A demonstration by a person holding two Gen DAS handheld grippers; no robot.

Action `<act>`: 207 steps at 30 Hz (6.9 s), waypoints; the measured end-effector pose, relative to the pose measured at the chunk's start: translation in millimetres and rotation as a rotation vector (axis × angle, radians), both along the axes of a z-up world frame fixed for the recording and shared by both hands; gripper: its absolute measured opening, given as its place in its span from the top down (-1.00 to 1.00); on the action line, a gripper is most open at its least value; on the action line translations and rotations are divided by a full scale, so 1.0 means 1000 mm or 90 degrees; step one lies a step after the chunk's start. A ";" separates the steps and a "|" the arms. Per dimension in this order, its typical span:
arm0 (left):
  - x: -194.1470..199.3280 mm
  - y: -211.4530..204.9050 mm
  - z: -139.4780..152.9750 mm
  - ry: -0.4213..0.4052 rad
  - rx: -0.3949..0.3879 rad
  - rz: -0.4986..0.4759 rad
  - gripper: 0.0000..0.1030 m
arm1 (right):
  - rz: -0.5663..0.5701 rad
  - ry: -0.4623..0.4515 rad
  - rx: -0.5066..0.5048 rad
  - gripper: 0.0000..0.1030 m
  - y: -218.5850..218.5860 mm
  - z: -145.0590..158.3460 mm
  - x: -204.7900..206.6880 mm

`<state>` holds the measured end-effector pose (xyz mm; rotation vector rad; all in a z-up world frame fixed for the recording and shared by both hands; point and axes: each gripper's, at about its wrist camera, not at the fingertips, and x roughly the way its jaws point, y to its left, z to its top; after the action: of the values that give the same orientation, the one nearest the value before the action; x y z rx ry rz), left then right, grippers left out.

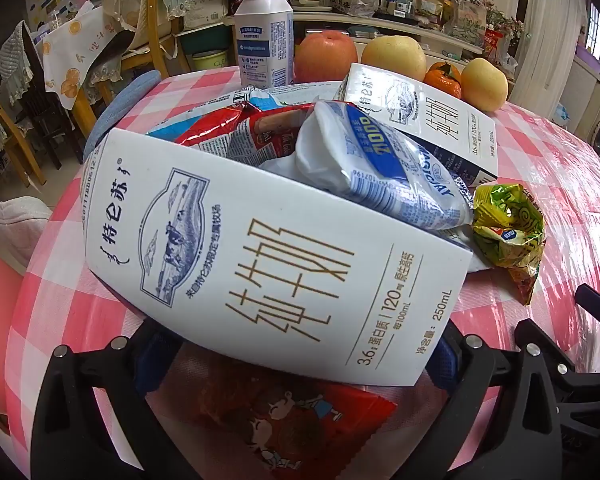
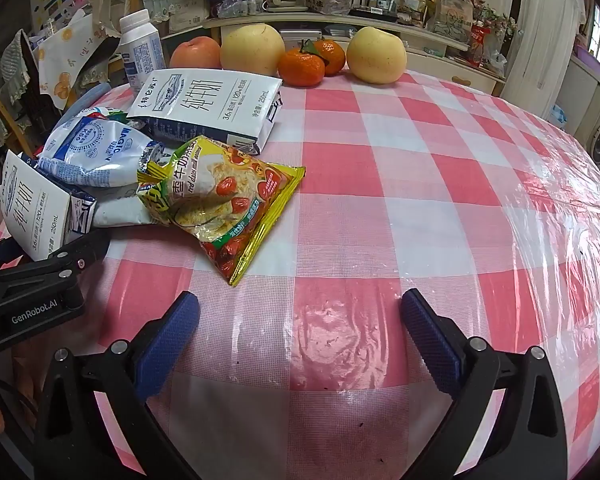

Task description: Collect trash

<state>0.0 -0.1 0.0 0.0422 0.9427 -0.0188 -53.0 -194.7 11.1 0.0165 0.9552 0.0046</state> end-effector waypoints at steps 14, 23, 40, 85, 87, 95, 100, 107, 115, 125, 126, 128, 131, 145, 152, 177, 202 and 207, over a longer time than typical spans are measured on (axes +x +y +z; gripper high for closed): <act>-0.008 0.000 0.004 0.004 0.016 0.015 -0.94 | -0.010 0.030 -0.003 -0.93 0.001 0.002 0.002; -0.031 0.001 0.062 -0.133 0.066 0.016 -0.93 | -0.007 -0.086 -0.048 -0.93 0.009 0.046 -0.019; -0.075 0.018 0.119 -0.225 0.010 0.004 -0.94 | 0.006 -0.226 -0.027 -0.93 0.017 0.106 -0.051; -0.084 0.049 0.123 -0.234 -0.069 0.054 -0.94 | 0.025 -0.256 -0.030 -0.93 0.018 0.115 -0.061; -0.085 0.050 0.122 -0.237 -0.066 0.056 -0.94 | 0.026 -0.257 -0.028 -0.93 0.018 0.115 -0.061; -0.087 0.053 0.119 -0.250 -0.082 0.024 -0.94 | 0.041 -0.262 -0.028 -0.93 0.019 0.110 -0.061; -0.082 0.060 0.114 -0.229 -0.078 0.016 -0.94 | 0.060 -0.249 0.001 -0.93 0.012 0.105 -0.056; -0.074 0.084 0.110 -0.190 -0.084 0.010 -0.94 | 0.099 -0.202 0.082 -0.93 -0.001 0.095 -0.043; -0.063 0.111 0.099 -0.146 -0.140 0.043 -0.93 | 0.181 -0.140 0.143 -0.93 0.019 0.082 -0.036; -0.043 0.140 0.065 -0.053 -0.321 0.112 -0.93 | 0.288 -0.065 0.177 -0.90 0.078 0.059 -0.034; -0.042 0.146 0.061 -0.041 -0.348 0.131 -0.93 | 0.300 -0.064 0.177 -0.90 0.083 0.058 -0.034; -0.042 0.153 0.058 -0.032 -0.381 0.156 -0.93 | 0.317 -0.062 0.180 -0.86 0.092 0.056 -0.033; -0.044 0.159 0.056 -0.022 -0.444 0.189 -0.93 | 0.338 -0.046 0.180 -0.46 0.107 0.052 -0.028; -0.030 0.146 0.024 0.079 -0.601 0.270 -0.89 | 0.384 0.002 0.124 -0.39 0.143 0.012 -0.006; -0.009 0.145 0.010 0.114 -0.635 0.306 -0.85 | 0.393 0.005 0.155 -0.04 0.130 0.010 -0.004; 0.001 0.154 0.019 0.131 -0.465 0.290 -0.05 | 0.396 -0.008 0.196 -0.55 0.105 0.011 -0.001; -0.097 0.254 0.108 -0.126 -0.369 0.310 -0.05 | 0.380 -0.062 0.118 0.83 0.135 0.018 -0.008; -0.097 0.267 0.106 -0.129 -0.377 0.320 -0.06 | 0.346 -0.018 0.152 0.81 0.130 0.010 -0.003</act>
<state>-96.8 267.1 106.3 -0.7270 0.6947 0.1684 -55.7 -64.7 21.5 -0.0228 0.9022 0.6189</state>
